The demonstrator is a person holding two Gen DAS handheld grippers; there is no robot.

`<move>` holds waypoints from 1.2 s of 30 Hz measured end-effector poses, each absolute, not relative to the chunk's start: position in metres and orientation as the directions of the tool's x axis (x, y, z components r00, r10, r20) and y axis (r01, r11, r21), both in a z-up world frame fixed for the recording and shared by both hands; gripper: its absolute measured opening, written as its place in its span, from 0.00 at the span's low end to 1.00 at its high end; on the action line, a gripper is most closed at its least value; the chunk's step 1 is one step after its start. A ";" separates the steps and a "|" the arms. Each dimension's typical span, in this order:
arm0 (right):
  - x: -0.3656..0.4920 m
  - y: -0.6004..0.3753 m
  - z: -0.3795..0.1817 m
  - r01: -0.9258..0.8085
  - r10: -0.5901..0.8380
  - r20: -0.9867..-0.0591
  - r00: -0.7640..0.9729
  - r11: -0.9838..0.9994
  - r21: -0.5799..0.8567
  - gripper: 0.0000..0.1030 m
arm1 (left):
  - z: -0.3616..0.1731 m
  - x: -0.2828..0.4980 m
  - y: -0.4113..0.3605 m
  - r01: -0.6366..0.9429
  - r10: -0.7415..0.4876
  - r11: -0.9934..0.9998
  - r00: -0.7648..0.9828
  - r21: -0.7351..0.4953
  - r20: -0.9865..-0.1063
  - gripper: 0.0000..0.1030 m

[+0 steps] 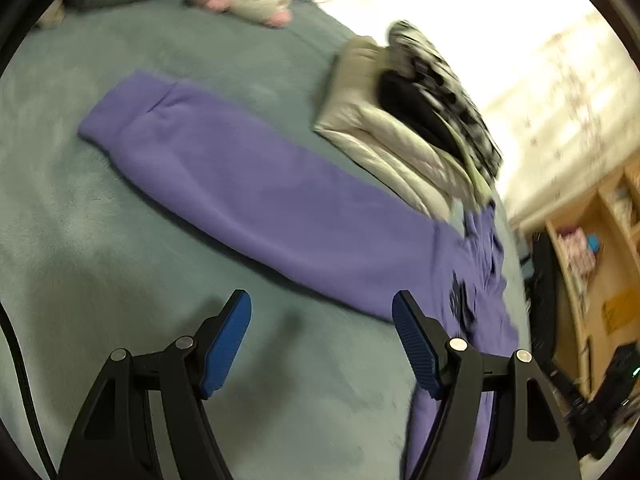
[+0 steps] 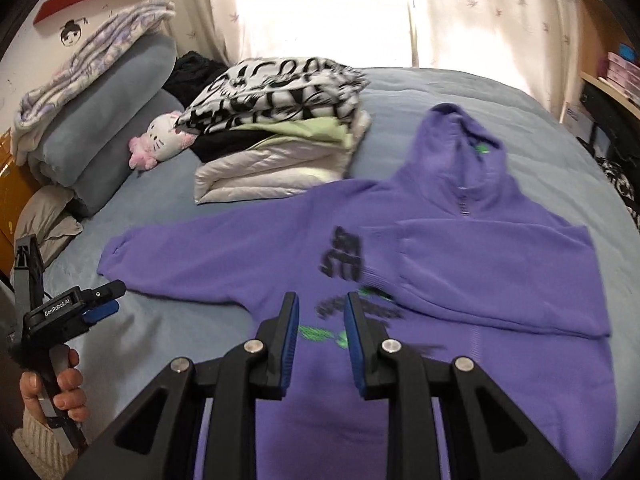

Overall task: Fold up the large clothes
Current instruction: 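Grasp the sleeve cuff with the left tool and fold it across the front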

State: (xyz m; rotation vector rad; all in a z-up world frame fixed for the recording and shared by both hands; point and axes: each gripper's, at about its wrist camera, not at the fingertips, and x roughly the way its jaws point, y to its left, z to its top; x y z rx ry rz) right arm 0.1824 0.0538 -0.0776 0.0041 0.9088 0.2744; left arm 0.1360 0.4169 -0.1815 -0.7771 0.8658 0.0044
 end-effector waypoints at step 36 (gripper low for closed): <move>0.169 -0.113 -0.084 0.051 0.194 -0.762 0.618 0.957 0.284 0.22 | 0.018 0.216 0.127 0.095 -0.212 0.969 0.791 -0.228 -0.575 0.05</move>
